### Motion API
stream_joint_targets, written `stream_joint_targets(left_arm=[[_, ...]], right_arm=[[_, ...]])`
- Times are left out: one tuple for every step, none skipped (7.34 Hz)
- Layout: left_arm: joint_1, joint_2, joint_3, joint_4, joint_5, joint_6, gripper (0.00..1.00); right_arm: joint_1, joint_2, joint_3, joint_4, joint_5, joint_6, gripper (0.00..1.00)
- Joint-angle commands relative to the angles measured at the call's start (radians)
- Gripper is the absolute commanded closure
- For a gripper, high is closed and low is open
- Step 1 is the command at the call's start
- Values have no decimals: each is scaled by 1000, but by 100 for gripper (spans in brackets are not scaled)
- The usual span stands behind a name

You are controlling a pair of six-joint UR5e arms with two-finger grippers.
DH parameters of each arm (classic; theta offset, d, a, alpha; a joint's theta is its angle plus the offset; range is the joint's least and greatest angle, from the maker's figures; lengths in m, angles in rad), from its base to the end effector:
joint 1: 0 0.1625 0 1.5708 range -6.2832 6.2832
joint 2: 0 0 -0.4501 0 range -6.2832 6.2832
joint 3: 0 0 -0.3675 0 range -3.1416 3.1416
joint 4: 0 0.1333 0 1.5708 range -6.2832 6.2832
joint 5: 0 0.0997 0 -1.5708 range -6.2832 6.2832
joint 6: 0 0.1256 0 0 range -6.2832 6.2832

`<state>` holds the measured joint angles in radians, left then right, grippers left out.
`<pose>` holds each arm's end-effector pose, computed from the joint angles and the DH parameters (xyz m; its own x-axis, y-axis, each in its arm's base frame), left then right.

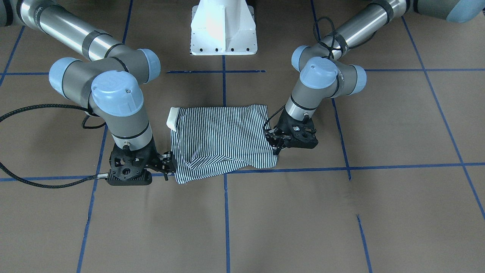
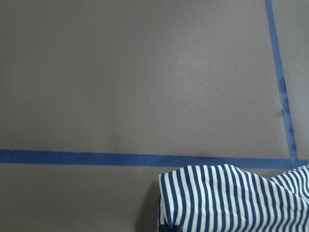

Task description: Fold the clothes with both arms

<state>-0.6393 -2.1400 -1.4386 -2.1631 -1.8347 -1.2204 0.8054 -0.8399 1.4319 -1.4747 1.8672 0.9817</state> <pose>0.5265 -0.5167 0.3632 0.5246 0.0229 -0.8510 0.2305 0.9585 0.1679 -0.4560 -0.6141 0.3220 0.7568 0.0207 0.6534 -0.1692 0.9716 0.1653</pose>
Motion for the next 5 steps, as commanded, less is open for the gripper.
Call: stream_joint_targets(left_arm=[[-11, 9, -2, -3, 2, 7, 90], [-26, 9, -6, 5, 0, 43, 1], [-60, 18, -38, 17, -8, 147, 0], [-94, 72, -110, 75, -9, 268, 0], [-138, 110, -203, 169, -14, 388, 0]], right_arm=[[0, -5, 4, 1, 3, 0, 0], [2, -7, 2, -1, 6, -3, 0], [14, -16, 2, -2, 12, -21, 0], [40, -51, 14, -6, 13, -93, 0], [82, -127, 74, -10, 39, -194, 0]])
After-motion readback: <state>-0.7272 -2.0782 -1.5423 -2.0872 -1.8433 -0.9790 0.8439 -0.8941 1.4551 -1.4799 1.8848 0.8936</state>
